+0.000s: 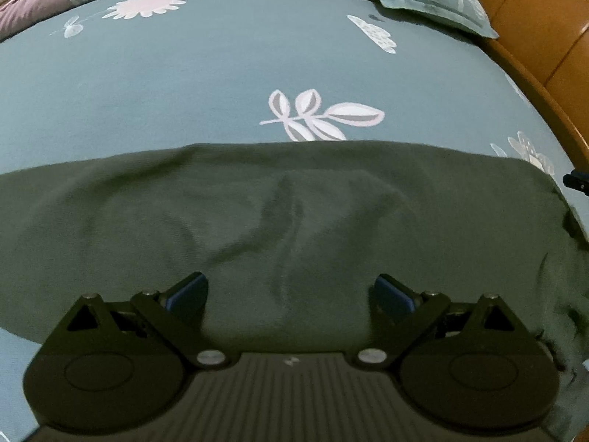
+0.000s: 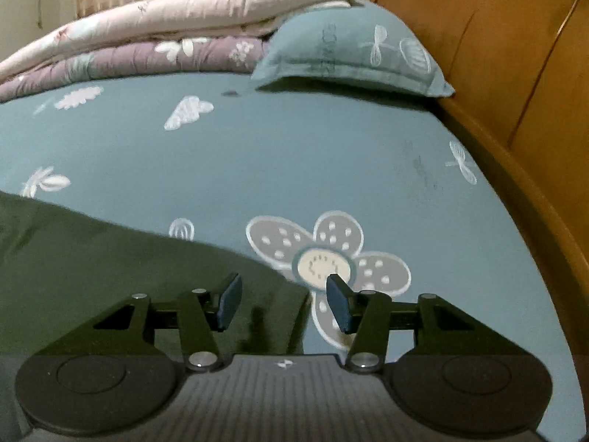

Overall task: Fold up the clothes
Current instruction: 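Release the waistband with the right tool and smooth the garment flat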

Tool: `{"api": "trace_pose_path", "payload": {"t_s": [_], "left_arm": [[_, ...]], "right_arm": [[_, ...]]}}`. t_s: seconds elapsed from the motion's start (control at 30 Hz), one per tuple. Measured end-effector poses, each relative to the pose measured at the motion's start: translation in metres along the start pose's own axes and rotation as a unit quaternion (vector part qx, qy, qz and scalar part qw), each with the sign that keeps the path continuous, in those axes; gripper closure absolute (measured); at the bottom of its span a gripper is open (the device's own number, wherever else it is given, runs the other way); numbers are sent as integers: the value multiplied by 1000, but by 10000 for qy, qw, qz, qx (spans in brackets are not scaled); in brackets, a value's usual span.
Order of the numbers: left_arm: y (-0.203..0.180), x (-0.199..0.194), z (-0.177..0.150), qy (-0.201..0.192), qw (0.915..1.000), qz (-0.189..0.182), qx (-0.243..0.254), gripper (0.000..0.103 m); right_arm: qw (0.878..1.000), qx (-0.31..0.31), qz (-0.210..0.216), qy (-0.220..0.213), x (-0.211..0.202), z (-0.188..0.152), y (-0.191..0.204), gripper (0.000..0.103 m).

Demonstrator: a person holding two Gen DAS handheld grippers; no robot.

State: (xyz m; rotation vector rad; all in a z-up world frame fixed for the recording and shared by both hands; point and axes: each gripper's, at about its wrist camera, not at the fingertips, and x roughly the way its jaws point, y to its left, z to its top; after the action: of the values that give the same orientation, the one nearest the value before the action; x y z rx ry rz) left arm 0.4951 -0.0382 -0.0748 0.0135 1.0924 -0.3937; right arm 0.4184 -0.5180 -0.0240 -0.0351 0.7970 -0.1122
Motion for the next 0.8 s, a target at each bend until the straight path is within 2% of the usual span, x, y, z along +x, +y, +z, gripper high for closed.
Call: {"api": "trace_pose_path", "payload": {"t_s": [0.07,0.2,0.23,0.33,0.4,0.47,0.53,0.6,0.67,0.73,0.8], "left_arm": [[0,0,0,10,10000,9,29,6],[0,1,0,27,9999,88,144,6],[-1,2,0,30,9997,140,189,6],[2,1,2,85,9983,543,216,6],[7,-5,4,84,9983,570,54,7],[6,-17,8,-58,9992,400,35,7],[-4,-23,13,-260,9993,166,212,7],[-19,-20,20,-392,9983,-66,419,6],[-34,-14,26,-469,9967,-303,597,6],[-48,3,28,-386,9955,-536,686,6],[-55,19,28,-296,9952,-588,720,6]], "right_arm": [[9998,166,-29,97,4,-3,-5,48],[9978,606,195,196,12,-11,-16,64],[9977,583,245,243,16,-11,-15,65],[9979,374,-38,534,33,-13,-10,65],[9976,513,-89,454,26,-7,-9,65],[9972,636,-132,370,19,0,-7,65],[9996,260,48,125,4,10,12,64],[9984,57,556,63,-1,21,33,64],[9946,52,998,264,9,27,50,59],[9938,20,1023,444,28,23,59,58],[9925,-12,1048,624,47,20,68,57]]}}
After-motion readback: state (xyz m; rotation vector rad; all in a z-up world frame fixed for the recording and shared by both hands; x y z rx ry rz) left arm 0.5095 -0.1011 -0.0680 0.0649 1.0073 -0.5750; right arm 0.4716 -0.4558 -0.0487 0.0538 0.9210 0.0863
